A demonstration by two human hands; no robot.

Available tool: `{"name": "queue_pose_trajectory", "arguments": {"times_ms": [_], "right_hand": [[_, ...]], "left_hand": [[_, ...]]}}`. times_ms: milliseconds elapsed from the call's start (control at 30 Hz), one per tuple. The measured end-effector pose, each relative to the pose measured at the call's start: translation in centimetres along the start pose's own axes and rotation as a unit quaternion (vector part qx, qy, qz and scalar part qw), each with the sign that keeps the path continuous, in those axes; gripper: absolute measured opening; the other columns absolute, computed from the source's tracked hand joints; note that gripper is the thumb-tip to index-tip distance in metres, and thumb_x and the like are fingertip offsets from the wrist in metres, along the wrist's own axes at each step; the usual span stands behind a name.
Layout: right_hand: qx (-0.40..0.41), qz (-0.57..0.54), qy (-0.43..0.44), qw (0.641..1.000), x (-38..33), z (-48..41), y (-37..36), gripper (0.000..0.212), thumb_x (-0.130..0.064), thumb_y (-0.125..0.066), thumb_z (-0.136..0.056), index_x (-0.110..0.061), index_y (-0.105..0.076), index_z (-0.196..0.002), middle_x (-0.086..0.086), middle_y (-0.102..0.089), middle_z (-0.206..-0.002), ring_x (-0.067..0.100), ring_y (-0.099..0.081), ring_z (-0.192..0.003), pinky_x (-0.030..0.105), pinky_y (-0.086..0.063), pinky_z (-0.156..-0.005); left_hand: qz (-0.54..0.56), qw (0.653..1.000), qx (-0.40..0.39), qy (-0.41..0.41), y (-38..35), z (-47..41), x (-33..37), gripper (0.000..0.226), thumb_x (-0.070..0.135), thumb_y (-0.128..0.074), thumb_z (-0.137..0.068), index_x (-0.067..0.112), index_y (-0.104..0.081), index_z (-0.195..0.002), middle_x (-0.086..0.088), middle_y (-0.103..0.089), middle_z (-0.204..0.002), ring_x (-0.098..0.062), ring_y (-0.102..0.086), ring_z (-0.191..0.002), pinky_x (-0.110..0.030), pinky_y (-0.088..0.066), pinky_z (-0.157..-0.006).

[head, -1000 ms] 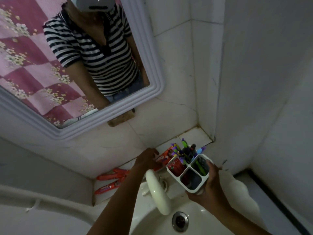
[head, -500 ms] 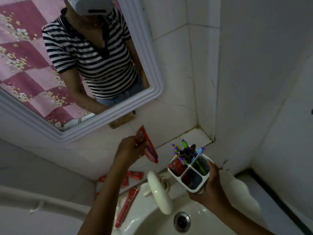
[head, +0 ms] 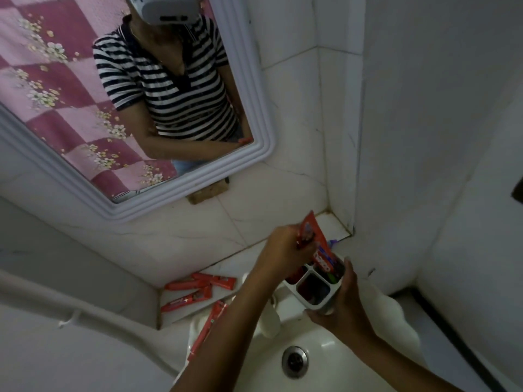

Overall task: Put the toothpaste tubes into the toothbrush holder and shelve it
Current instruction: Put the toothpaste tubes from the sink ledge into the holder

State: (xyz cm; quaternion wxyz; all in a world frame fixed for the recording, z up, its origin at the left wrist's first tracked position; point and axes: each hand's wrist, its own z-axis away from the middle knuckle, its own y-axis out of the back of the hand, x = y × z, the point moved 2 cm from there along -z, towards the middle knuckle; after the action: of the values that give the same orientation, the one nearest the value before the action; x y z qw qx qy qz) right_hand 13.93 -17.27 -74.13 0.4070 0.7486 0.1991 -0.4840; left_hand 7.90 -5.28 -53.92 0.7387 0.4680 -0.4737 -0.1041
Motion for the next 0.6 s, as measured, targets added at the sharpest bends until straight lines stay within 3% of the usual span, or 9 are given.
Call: {"name": "queue_pose_trajectory", "arguments": {"times_ms": [33, 100, 167, 267, 367, 467, 533, 600], "right_hand": [[0.002, 0.008, 0.003, 1.000, 0.2, 0.0, 0.1, 0.143, -0.054, -0.087, -0.060, -0.013, 0.007, -0.159, 0.016, -0.031, -0.157, 0.022, -0.039, -0.142, 0.007, -0.028, -0.112], [0.002, -0.009, -0.013, 1.000, 0.1, 0.0, 0.4, 0.142, -0.052, -0.088, -0.062, -0.023, 0.010, -0.160, 0.011, -0.027, -0.162, 0.019, -0.035, -0.146, 0.028, -0.037, -0.117], [0.005, -0.026, -0.023, 0.999, 0.3, 0.1, 0.5, 0.148, -0.040, -0.095, -0.058, -0.034, 0.013, -0.159, 0.009, -0.025, -0.164, 0.022, -0.033, -0.149, 0.043, -0.041, -0.116], [0.027, -0.018, -0.032, 0.999, 0.6, 0.2, 0.5, 0.155, -0.028, -0.100, -0.052, -0.036, 0.013, -0.158, 0.014, -0.029, -0.158, 0.027, -0.038, -0.144, 0.043, -0.045, -0.109], [0.039, -0.027, -0.038, 0.998, 1.0, 0.1, -0.1, 0.155, -0.020, -0.101, -0.048, -0.026, 0.005, -0.160, 0.013, -0.030, -0.153, 0.029, -0.043, -0.140, 0.039, -0.045, -0.106], [0.043, -0.022, -0.024, 0.999, 0.6, 0.2, -0.5, 0.152, -0.015, -0.102, -0.046, -0.012, -0.001, -0.159, 0.019, -0.032, -0.149, 0.034, -0.044, -0.136, 0.037, -0.042, -0.103], [0.039, -0.011, -0.011, 0.999, 0.6, 0.4, -0.5, 0.151, -0.014, -0.102, -0.046, -0.006, -0.001, -0.159, 0.024, -0.031, -0.148, 0.037, -0.045, -0.135, 0.038, -0.043, -0.102], [0.038, -0.013, -0.013, 0.999, 0.3, 0.4, -0.2, 0.150, -0.012, -0.102, -0.047, -0.009, -0.001, -0.158, 0.024, -0.031, -0.148, 0.032, -0.044, -0.133, 0.038, -0.044, -0.102]], "left_hand": [[-0.015, 1.000, -0.019, -0.005, -0.5, 0.0, 0.3, 0.015, 0.023, -0.062, -0.091, 0.010, -0.069, -0.095, -0.008, -0.073, -0.091, -0.017, -0.071, -0.079, -0.039, -0.061, -0.077], [-0.052, 0.997, -0.038, -0.029, -0.4, 0.3, 0.6, 0.021, 0.032, -0.067, -0.087, 0.015, -0.069, -0.099, -0.004, -0.074, -0.093, -0.017, -0.069, -0.082, -0.039, -0.060, -0.077], [-0.003, 1.000, -0.030, -0.006, 1.1, 1.1, -0.4, 0.036, 0.045, -0.073, -0.079, 0.024, -0.068, -0.108, 0.005, -0.076, -0.096, -0.012, -0.072, -0.080, -0.032, -0.061, -0.073], [0.126, 0.988, 0.063, 0.066, 4.6, 3.1, -4.8, 0.029, 0.036, -0.074, -0.082, 0.023, -0.068, -0.108, 0.000, -0.076, -0.093, -0.013, -0.074, -0.065, -0.031, -0.058, -0.058], [0.018, 0.971, 0.153, 0.181, 6.3, 5.9, -12.7, 0.008, 0.024, -0.069, -0.086, 0.022, -0.069, -0.094, 0.001, -0.073, -0.088, -0.008, -0.070, -0.059, -0.026, -0.055, -0.054], [-0.183, 0.933, 0.075, 0.302, 3.9, 9.3, -19.9, 0.020, 0.038, -0.067, -0.082, 0.021, -0.069, -0.093, -0.003, -0.074, -0.100, -0.021, -0.070, -0.088, -0.029, -0.057, -0.075], [-0.228, 0.913, 0.014, 0.337, 1.1, 11.3, -22.4, 0.029, 0.050, -0.066, -0.081, 0.024, -0.064, -0.094, -0.002, -0.071, -0.107, -0.022, -0.066, -0.099, -0.030, -0.054, -0.081], [-0.245, 0.908, -0.013, 0.340, -0.9, 12.4, -23.0, 0.032, 0.046, -0.067, -0.080, 0.022, -0.063, -0.102, -0.001, -0.069, -0.110, -0.021, -0.065, -0.101, -0.030, -0.051, -0.080]]}}
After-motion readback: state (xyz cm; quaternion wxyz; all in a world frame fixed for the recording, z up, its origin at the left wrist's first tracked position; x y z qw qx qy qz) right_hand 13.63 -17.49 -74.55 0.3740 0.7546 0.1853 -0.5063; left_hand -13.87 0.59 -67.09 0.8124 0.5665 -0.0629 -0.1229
